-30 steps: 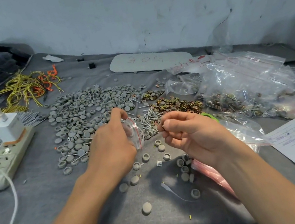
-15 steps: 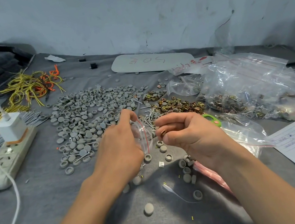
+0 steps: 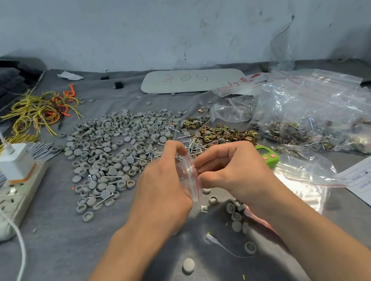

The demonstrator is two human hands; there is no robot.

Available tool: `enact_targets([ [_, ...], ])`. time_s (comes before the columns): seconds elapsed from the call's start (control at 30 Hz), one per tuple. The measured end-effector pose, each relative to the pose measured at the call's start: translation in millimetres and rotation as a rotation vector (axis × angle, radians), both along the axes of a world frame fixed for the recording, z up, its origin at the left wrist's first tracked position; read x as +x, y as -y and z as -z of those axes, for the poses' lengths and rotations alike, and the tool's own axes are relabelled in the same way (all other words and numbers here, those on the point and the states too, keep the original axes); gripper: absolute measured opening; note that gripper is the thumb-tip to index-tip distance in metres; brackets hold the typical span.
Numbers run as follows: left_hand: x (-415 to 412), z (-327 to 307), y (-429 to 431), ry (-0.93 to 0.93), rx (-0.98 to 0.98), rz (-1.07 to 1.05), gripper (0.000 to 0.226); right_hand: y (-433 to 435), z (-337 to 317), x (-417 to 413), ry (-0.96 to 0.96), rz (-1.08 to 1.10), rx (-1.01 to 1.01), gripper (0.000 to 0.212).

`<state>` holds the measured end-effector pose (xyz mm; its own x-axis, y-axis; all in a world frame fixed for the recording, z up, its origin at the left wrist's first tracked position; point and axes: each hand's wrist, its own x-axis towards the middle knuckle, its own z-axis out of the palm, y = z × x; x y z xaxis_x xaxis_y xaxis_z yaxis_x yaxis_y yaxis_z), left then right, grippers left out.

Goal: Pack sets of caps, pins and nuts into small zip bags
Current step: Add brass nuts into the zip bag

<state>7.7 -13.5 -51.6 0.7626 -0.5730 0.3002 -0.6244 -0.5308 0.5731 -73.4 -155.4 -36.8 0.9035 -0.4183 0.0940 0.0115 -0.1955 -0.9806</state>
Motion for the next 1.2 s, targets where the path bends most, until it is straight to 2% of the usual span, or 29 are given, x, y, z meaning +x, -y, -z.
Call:
enact_targets([
  [0.13,-5.5,-1.1,6.5,-0.137,-0.072,0.055,0.067,-10.4,-3.0,1.6,0.028,0.092,-0.156,0.021],
  [0.27,-6.8,-3.9,9.2,-0.219,-0.137,0.069,0.069,-14.6,-7.4,2.2,-0.014,0.057,-0.339,0.019],
  [0.33,-3.8,-5.5,8.8,-0.257,-0.184,0.057,0.065,-9.9,-10.3,2.3,-0.034,0.007,-0.33,0.022],
  [0.4,-0.1,-7.4,7.3,-0.31,-0.235,0.035,0.064,-0.2,-14.8,0.9,0.028,0.023,-0.247,0.023],
  [0.47,3.5,-9.9,4.5,-0.379,-0.306,0.019,0.064,15.6,-19.7,-3.4,0.095,0.139,-0.14,0.025],
  [0.53,7.2,-12.9,0.4,-0.454,-0.394,-0.004,0.06,35.1,-21.5,-7.8,0.074,0.293,-0.109,0.025],
  [0.57,9.7,-14.3,-1.8,-0.487,-0.435,-0.014,0.059,45.1,-20.3,-9.1,0.016,0.366,-0.166,0.026],
  [0.63,16.2,-16.6,-5.8,-0.54,-0.516,-0.02,0.058,59.6,-15.1,-10.7,-0.177,0.422,-0.407,0.033],
  [0.73,24.7,-19.0,-10.3,-0.57,-0.597,-0.01,0.056,60.6,-5.2,-7.9,-0.4,0.34,-0.679,0.029],
  [0.87,29.3,-17.0,-12.0,-0.514,-0.616,-0.035,0.055,53.4,7.7,-0.3,-0.478,0.264,-0.945,0.009],
  [0.93,30.1,-15.1,-11.9,-0.486,-0.608,-0.043,0.056,51.4,14.3,4.0,-0.52,0.23,-1.065,0.017],
  [1.07,30.7,-13.6,-10.9,-0.464,-0.607,-0.042,0.056,47.9,26.7,12.6,-0.504,0.206,-1.164,0.04],
  [1.2,29.5,-15.5,-10.0,-0.458,-0.591,-0.042,0.057,45.3,33.3,16.7,-0.474,0.22,-1.252,0.035],
])
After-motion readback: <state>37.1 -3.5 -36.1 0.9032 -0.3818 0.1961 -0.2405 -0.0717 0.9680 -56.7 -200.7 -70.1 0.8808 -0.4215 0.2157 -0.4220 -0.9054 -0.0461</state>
